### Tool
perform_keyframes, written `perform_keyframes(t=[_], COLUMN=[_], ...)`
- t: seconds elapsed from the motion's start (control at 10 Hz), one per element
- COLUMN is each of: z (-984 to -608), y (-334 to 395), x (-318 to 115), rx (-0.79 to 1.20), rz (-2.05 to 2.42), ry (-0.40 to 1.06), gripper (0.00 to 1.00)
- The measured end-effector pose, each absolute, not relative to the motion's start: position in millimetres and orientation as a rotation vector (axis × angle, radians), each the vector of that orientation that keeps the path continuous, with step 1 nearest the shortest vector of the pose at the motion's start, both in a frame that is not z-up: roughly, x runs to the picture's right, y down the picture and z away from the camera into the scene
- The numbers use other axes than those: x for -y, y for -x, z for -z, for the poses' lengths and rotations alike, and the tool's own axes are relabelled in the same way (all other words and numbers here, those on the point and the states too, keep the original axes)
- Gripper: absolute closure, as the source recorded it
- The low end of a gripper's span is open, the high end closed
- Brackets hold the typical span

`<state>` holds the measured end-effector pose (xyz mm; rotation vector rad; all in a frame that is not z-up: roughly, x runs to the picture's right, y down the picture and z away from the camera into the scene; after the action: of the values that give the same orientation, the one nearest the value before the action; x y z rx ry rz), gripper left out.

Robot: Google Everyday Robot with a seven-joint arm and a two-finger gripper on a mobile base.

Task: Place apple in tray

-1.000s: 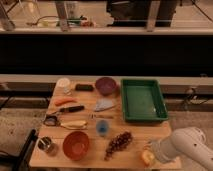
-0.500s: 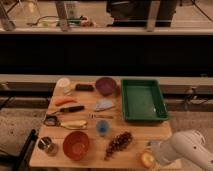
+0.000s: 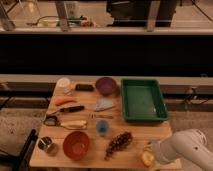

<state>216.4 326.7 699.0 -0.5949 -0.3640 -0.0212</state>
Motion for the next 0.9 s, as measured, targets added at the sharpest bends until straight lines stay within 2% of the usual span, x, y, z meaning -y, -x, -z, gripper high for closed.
perform_keyframes(t=[0.4, 0.9], z=[-688.1, -684.1], y=[-209.0, -210.3], x=[-290.2, -201.3], rx=[0.352, 0.359], rz=[0.081, 0.203], ry=[0.525, 0.428], gripper=[1.0, 1.0])
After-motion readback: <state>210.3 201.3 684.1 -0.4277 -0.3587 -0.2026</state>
